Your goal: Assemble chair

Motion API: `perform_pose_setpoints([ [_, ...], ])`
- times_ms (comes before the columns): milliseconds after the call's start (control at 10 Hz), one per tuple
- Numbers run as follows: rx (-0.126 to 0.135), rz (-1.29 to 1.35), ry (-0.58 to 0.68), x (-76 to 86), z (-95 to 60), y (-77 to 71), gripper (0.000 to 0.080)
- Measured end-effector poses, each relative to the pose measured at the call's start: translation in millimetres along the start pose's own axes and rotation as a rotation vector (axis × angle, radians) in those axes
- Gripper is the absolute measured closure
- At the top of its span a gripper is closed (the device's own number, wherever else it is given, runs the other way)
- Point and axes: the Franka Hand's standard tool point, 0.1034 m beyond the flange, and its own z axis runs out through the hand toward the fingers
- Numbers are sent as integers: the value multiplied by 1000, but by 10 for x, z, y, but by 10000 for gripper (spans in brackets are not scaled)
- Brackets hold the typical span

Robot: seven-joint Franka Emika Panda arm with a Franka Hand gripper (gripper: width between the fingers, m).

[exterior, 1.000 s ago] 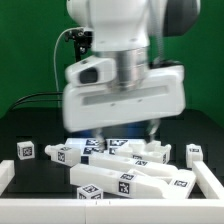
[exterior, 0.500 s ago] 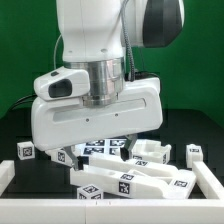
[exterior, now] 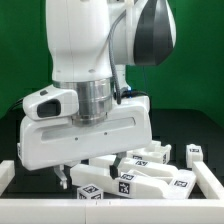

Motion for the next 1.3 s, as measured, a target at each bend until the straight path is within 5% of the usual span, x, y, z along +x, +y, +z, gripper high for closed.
perform_pose_setpoints([
  [600, -18, 6, 9, -23, 207, 80, 173],
  [800, -18, 6, 9, -23, 207, 80, 521],
  [1000, -18, 9, 9, -29, 205, 91, 517],
  [1100, -15, 51, 11, -152, 150, 183, 517],
  [1300, -26, 122, -9, -768, -144, 477, 517],
])
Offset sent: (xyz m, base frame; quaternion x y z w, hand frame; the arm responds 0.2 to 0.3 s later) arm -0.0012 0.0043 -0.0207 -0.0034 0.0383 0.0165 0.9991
